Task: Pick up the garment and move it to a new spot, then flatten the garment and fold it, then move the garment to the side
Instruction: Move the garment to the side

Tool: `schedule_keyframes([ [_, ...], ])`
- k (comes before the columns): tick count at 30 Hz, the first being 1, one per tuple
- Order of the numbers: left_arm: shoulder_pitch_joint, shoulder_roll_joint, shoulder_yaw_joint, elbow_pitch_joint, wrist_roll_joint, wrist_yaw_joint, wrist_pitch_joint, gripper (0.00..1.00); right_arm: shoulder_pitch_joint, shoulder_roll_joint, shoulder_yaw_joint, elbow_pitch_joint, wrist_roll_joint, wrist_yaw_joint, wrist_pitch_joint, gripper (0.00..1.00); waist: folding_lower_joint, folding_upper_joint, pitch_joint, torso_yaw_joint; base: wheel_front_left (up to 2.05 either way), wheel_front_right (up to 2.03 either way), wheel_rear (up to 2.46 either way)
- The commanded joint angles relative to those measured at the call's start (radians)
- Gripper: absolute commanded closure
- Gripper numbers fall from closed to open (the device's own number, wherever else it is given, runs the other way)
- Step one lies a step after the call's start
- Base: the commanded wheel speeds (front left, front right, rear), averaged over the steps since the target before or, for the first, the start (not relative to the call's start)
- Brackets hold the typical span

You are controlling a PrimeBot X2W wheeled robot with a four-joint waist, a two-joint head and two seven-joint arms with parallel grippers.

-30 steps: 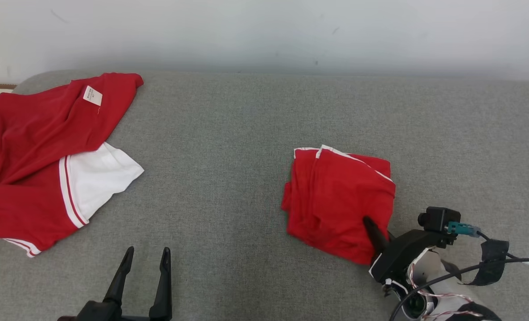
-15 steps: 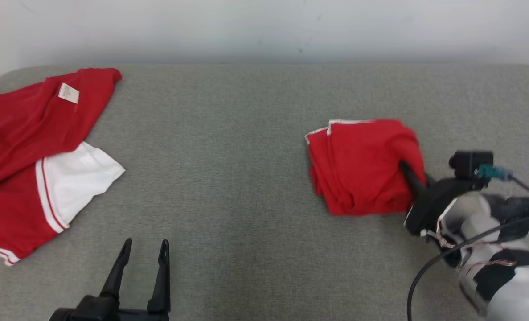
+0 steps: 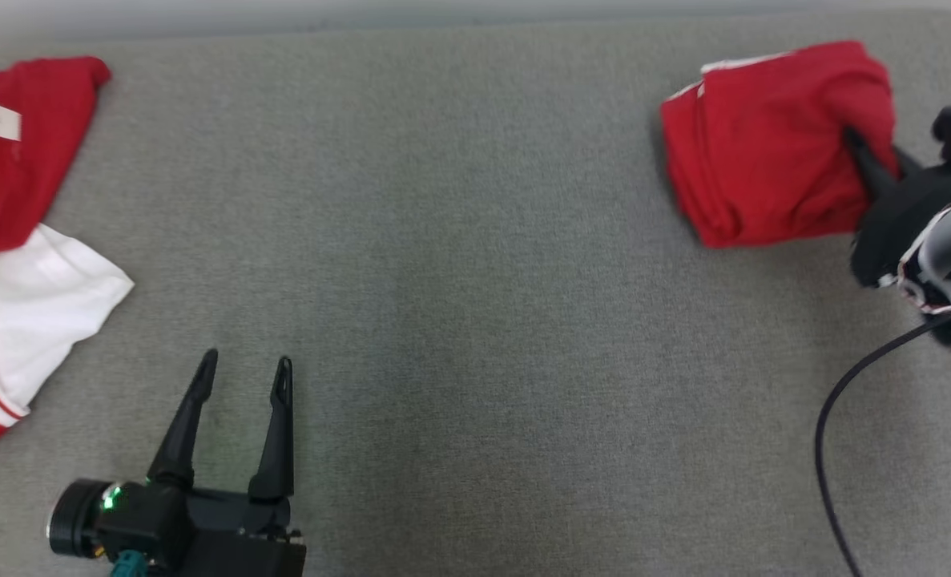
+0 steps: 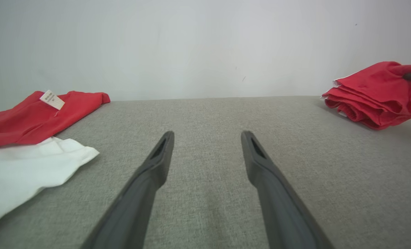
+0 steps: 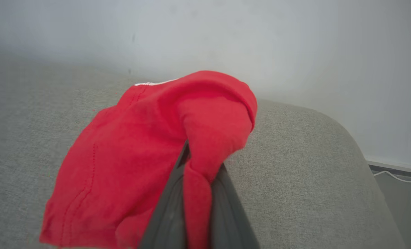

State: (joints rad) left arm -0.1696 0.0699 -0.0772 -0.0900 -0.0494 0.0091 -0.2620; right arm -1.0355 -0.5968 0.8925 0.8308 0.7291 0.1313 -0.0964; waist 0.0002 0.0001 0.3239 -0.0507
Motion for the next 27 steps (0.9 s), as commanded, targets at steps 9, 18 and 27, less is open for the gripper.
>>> schedule_keyframes([
  [9, -0.029, 0.032, 0.006, -0.094, 0.033, 0.000, -0.004, 0.00, -0.144, -0.111, 0.097, 0.069, -0.021, -0.001, -0.025, 1.00, -0.0002, -0.0001, 0.111, -0.034, 0.00, 0.00, 0.00],
  [18, -0.019, 0.050, -0.002, -0.169, 0.055, 0.008, -0.004, 0.00, -0.249, -0.182, 0.205, 0.127, -0.044, -0.001, -0.053, 1.00, -0.0002, -0.0001, 0.146, -0.022, 0.00, 0.00, 0.00],
  [27, 0.004, 0.063, 0.000, -0.209, 0.060, 0.020, -0.004, 0.00, -0.305, -0.188, 0.284, 0.173, -0.037, -0.001, -0.077, 1.00, -0.0002, -0.0001, 0.160, -0.018, 0.00, 0.00, 0.00],
])
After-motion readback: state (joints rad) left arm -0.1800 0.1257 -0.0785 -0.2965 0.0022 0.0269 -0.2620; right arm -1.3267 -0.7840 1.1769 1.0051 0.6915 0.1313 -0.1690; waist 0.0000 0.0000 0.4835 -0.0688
